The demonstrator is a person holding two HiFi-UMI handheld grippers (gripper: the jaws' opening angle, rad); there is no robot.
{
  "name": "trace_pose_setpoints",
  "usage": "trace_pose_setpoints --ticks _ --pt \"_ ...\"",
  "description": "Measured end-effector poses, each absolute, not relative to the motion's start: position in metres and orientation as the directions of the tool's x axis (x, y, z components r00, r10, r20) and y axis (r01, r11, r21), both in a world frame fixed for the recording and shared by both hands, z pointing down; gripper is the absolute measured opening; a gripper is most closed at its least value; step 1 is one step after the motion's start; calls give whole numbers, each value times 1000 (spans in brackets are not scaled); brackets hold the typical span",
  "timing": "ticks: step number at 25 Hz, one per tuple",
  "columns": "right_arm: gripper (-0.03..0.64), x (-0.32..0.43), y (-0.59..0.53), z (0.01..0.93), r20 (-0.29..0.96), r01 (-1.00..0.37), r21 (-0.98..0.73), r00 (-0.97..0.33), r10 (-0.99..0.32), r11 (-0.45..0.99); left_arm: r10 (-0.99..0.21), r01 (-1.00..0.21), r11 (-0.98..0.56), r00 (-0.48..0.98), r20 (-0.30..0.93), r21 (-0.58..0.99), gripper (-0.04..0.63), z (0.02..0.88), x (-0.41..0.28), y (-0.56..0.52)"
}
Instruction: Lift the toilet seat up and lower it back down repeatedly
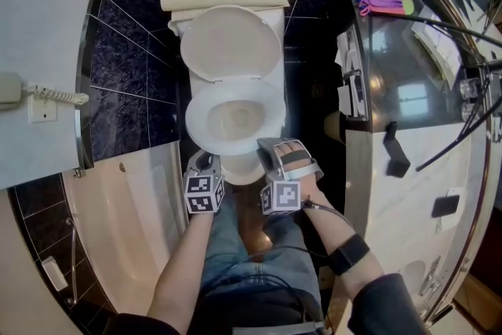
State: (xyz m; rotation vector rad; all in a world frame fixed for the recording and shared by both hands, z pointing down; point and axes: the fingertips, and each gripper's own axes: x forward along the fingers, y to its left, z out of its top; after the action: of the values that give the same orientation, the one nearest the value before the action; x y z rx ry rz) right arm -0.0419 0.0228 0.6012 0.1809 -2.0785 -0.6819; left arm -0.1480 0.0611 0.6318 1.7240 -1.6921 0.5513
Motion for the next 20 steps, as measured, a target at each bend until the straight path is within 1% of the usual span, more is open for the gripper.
trace_pose_setpoints --ticks 4,7,8,10,13,20 --pt "100 -30 51 617 764 181 496 -556 -328 849 -675 -983 64 85 733 172 0 655 -139 88" --pt "97 -19 73 630 790 220 461 -544 -284 860 -646 -983 48 107 756 180 0 670 -129 107" --pt "85 -16 79 632 793 229 456 -544 -275 860 -638 -983 40 113 762 180 0 674 -126 112" --pt "17 -9 88 635 790 226 454 -549 -273 862 -620 -984 27 120 776 174 0 689 -124 124" --pt "17 4 91 642 788 165 433 -546 -284 886 -585 -985 8 136 800 174 0 715 -118 147" --pt "17 33 64 700 801 -50 374 -487 -349 926 -536 -978 -88 206 819 189 0 768 -96 180"
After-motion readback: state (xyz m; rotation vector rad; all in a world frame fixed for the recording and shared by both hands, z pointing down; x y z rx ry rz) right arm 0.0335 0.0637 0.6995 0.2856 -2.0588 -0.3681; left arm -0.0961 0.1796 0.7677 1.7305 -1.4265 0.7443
